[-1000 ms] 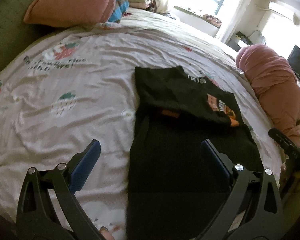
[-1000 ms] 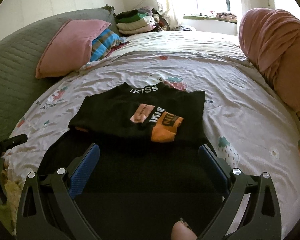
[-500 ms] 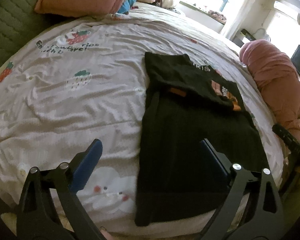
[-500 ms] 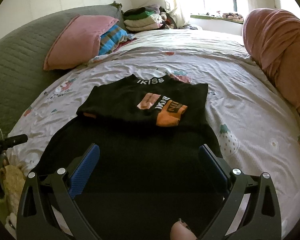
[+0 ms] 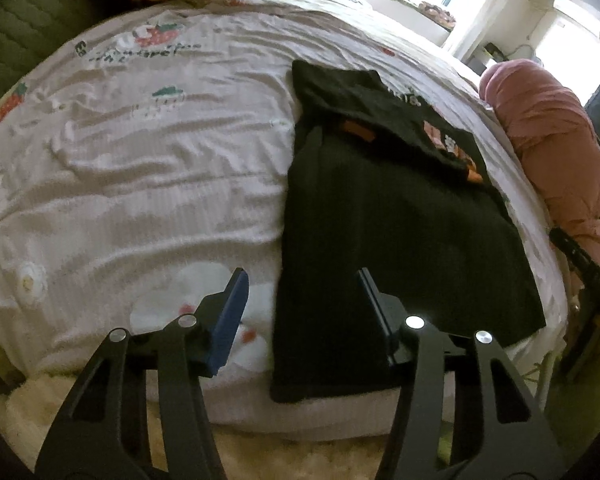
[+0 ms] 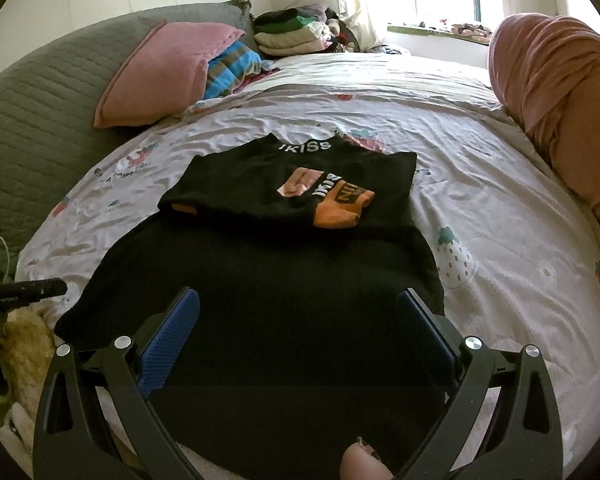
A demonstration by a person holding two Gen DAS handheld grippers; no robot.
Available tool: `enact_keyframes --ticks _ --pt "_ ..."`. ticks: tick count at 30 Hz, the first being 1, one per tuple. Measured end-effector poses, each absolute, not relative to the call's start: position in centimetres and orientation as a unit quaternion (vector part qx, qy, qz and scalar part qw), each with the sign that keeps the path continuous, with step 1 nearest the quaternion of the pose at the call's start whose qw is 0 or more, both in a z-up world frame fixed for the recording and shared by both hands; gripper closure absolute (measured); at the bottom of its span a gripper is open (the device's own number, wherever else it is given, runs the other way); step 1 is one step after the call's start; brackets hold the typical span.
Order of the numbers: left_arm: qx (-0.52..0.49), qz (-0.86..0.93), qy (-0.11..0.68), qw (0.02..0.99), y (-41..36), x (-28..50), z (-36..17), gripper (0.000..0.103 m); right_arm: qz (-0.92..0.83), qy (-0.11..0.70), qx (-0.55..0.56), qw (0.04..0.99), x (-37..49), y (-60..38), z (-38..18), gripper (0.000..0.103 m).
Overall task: Fold small clothes
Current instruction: 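Move both tools to the shirt hem and close them on it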
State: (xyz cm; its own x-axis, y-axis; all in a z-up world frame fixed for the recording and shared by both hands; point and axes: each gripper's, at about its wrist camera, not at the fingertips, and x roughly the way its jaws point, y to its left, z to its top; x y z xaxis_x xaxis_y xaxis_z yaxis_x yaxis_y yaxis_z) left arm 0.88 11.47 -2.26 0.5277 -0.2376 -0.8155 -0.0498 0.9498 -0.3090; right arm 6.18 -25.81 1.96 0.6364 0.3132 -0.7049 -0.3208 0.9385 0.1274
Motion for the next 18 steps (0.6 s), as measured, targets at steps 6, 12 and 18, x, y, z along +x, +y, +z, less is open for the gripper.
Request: enact_keyframes --ticks 6,12,18 --pt "-0.153 -0.066 0.498 0.851 11.0 0.3 -3.2 0.056 0.172 0.395 -0.009 0.902 5.4 -26.5 1.5 0.005" --pt "-0.162 -0.078 0.513 0.84 10.6 -0.1 -4.1 0.063 0.167 0.405 -0.014 0.899 4.3 -27.4 0.9 0.005" --pt "-0.173 -0.072 0.521 0.833 11.0 -0.3 -4.8 0.063 0.167 0.417 -0.024 0.893 3.1 -28.1 0.3 0.005"
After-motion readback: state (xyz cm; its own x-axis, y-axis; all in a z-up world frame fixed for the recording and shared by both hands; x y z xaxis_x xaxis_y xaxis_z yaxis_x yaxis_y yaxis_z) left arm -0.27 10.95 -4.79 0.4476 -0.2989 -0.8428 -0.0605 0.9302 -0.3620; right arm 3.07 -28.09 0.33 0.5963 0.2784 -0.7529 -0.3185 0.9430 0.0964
